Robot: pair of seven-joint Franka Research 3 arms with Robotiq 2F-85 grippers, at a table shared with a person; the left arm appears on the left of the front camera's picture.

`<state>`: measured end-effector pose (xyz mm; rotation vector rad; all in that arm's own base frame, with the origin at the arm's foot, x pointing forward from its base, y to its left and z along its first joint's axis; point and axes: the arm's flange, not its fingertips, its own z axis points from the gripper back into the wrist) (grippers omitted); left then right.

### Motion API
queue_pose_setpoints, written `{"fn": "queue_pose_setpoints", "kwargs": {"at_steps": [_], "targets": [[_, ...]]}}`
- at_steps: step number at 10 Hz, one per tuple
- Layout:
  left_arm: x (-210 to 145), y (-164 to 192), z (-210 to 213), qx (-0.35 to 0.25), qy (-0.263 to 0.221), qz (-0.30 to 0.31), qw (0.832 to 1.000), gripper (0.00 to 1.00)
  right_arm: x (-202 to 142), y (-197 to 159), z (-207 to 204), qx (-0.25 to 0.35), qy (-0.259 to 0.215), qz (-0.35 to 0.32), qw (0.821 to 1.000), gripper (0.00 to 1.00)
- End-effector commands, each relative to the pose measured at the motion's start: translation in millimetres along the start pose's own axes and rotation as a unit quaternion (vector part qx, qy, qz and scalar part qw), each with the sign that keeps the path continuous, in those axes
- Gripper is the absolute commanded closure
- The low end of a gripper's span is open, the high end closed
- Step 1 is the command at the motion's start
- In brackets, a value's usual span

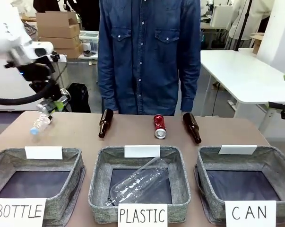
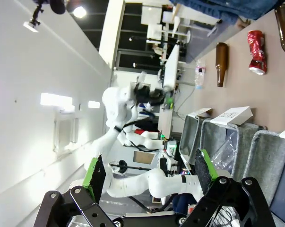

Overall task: Sort the can waste into the basket.
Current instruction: Pick up the can waste from the table and place it in the right Fabric basket.

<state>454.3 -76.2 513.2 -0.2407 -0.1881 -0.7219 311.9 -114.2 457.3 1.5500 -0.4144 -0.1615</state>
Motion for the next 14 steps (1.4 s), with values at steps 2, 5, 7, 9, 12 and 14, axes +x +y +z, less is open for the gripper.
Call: {"fn": "queue_pose_setpoints", "kwargs": {"at_steps": [2,5,7,9,12,14], "targets": [[-88.3,-107.9,4.2,0.078,-0.067,-0.191,0.976,1.0,0.8,0.1,0.6,0.0,0.006,0.013,1.0,0.0],[-58.0,-90.6,12.5,0.031,-0.006,-0.146,0.989,1.0,0.8,0.1,0.6,0.0,0.006,0.013,1.0,0.0],[-58.0,-90.6,12.5,0.031,-0.006,-0.146,0.989,1.0,0.8,0.1,0.6,0.0,0.006,0.013,1.0,0.0],[-66.4,-88.9,3.2,0.037,-0.014,-0.153,0.987,0.62,0.3,-0.7,0.1,0.0,0.0,-0.001,1.0,0.0],[120.5,-209.4,-16.1,0.004,-0.129,-0.41,0.903,0.62,-3.8,20.2,62.9,-0.091,0.054,0.055,0.993,0.0],[197.1,-294.9,-38.4,-0.048,-0.088,-0.547,0.831,0.62,-11.3,14.7,154.9,-0.171,0.022,0.05,0.984,0.0]]}}
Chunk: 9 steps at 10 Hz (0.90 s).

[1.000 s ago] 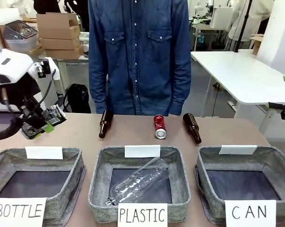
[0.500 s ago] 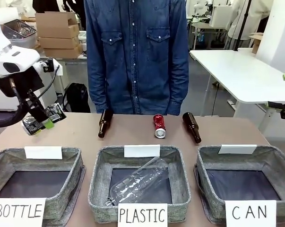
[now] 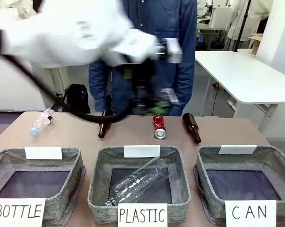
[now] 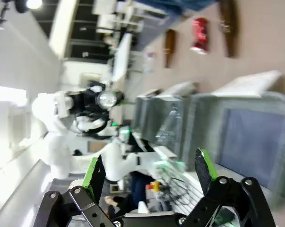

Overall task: Sort the can waste into the basket.
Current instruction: Pick up the can waste from the table and place it in the right Fabric basket.

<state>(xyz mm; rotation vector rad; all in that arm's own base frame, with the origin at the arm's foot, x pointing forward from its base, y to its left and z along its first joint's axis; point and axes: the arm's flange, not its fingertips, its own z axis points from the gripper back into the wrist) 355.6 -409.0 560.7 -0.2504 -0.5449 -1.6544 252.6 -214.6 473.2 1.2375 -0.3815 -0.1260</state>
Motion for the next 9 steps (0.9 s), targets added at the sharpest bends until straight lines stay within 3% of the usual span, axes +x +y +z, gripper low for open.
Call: {"fn": "queue_pose_setpoints", "kwargs": {"at_steps": [1,3,4,5,6,9], "targets": [[51.6,57.7,-30.8,-0.085,0.032,-0.14,0.986,0.62,-3.5,-27.8,66.1,-0.022,-0.05,0.013,0.998,0.0],[134.8,71.7,-80.5,-0.098,0.085,-0.217,0.968,0.62,-10.2,-46.6,84.5,0.031,-0.073,0.034,0.996,0.0],[168.1,77.7,-108.0,-0.144,0.09,-0.243,0.955,0.62,-7.7,-56.0,78.4,0.045,-0.083,0.024,0.995,0.0],[189.2,77.7,-132.9,-0.184,0.101,-0.256,0.944,0.62,-24.3,-38.0,91.6,-0.012,-0.072,0.009,0.997,0.0],[204.7,78.7,-150.9,-0.222,0.117,-0.27,0.929,0.62,-24.3,-38.0,91.6,-0.012,-0.072,0.009,0.997,0.0],[231.2,66.0,-162.1,-0.231,0.139,-0.262,0.927,0.62,-24.3,-38.0,91.6,-0.012,-0.072,0.009,0.997,0.0]]}}
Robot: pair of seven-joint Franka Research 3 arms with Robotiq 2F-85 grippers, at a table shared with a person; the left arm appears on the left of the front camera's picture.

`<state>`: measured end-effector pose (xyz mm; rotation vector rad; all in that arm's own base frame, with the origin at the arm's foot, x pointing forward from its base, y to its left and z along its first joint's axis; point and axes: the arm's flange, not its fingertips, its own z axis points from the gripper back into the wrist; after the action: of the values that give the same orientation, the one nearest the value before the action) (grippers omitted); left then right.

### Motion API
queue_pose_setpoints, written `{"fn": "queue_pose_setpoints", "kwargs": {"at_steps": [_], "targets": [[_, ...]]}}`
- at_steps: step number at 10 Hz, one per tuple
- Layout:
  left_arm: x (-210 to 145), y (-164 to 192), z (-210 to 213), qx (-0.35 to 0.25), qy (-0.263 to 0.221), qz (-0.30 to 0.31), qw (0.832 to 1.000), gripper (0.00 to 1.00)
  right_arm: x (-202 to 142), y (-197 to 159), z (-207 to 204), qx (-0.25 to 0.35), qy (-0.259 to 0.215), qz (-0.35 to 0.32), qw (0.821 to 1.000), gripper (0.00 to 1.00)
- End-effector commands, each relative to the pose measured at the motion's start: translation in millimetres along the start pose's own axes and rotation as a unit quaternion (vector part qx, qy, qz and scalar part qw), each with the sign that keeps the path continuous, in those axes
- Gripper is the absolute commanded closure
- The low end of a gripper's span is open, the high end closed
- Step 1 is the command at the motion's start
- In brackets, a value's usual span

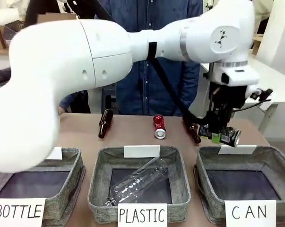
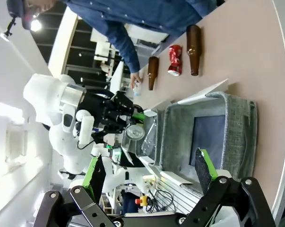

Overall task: Sort the can waste into the basket.
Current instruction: Pick up the can waste from the table and place it in the right Fabric basket.

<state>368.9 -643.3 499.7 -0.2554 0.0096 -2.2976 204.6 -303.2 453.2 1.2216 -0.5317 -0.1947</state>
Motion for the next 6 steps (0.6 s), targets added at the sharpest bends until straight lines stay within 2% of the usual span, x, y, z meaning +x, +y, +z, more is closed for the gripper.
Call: {"fn": "queue_pose_setpoints", "kwargs": {"at_steps": [1,2,5,6], "targets": [[33.6,63.6,38.9,0.004,0.018,-0.013,1.0,0.62,-1.4,4.6,1.1,-0.011,0.004,-0.005,1.0,0.0],[47.4,70.9,31.2,-0.008,0.012,-0.031,0.999,0.62,-1.4,4.6,1.1,-0.011,0.004,-0.005,1.0,0.0],[63.3,83.5,12.2,-0.014,0.013,-0.03,0.999,0.62,-1.4,4.6,1.1,-0.011,0.004,-0.005,1.0,0.0],[67.1,85.5,8.3,-0.014,0.012,-0.035,0.999,0.48,-1.4,4.6,1.1,-0.011,0.004,-0.005,1.0,0.0]]}}
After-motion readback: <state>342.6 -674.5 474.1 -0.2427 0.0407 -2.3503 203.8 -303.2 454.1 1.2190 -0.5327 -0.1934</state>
